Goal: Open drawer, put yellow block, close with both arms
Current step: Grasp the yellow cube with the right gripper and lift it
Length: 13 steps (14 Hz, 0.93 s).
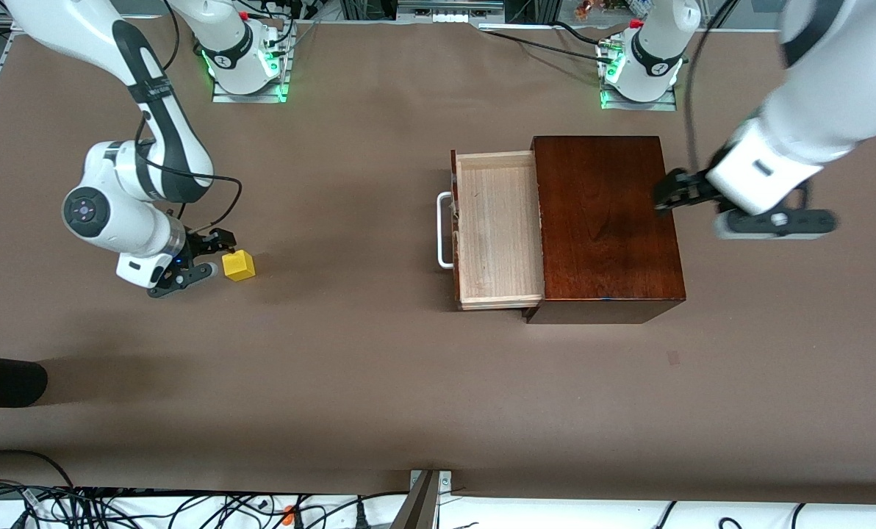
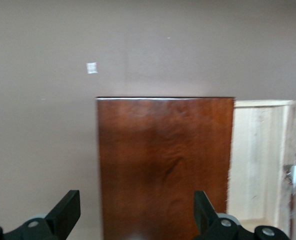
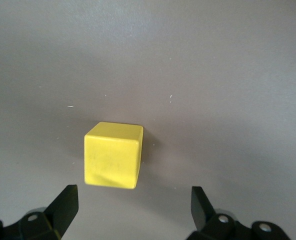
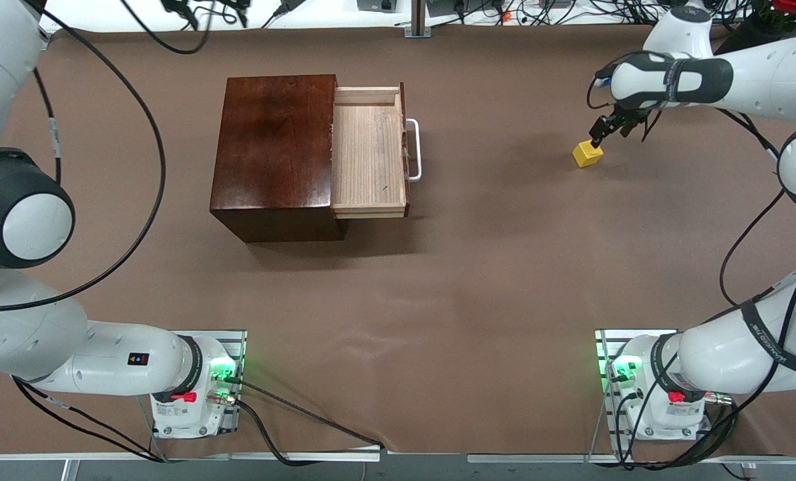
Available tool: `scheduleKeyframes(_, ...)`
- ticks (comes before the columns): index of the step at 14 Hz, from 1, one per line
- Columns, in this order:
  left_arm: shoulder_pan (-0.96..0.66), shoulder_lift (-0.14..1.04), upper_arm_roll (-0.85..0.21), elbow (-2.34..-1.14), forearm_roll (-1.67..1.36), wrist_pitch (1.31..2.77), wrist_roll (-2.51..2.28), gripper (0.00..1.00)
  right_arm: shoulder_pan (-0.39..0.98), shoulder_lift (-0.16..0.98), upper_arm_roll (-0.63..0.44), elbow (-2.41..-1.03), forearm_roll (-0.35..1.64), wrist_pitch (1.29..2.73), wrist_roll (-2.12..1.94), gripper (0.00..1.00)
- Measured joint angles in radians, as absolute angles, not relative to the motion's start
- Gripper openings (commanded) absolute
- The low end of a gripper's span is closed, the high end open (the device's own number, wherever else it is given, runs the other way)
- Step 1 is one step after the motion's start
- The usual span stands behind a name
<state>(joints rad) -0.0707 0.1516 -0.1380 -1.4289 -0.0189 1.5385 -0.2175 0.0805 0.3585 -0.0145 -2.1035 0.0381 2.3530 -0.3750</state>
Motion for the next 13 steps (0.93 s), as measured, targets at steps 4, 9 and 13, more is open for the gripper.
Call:
scheduleKeyframes(4, -0.115, 0.090, 0.022, -1.449, -0.021, 1.488, -0.042, 1.00, 0.081, 0.386, 0.016, -2.113, 0.108, 2.403, -0.380, 1.00)
scheduleKeyframes(9, -0.117, 0.070, 0.070, -1.482, -0.021, 1.489, 0.028, 1.00, 0.080, 0.443, 0.033, -2.114, 0.127, 2.455, -0.428, 0.79)
scheduleKeyframes(13, -0.118, 0.070, 0.068, -1.492, -0.016, 1.490, 0.028, 1.00, 0.078, 0.461, 0.033, -2.118, 0.130, 2.456, -0.432, 0.15)
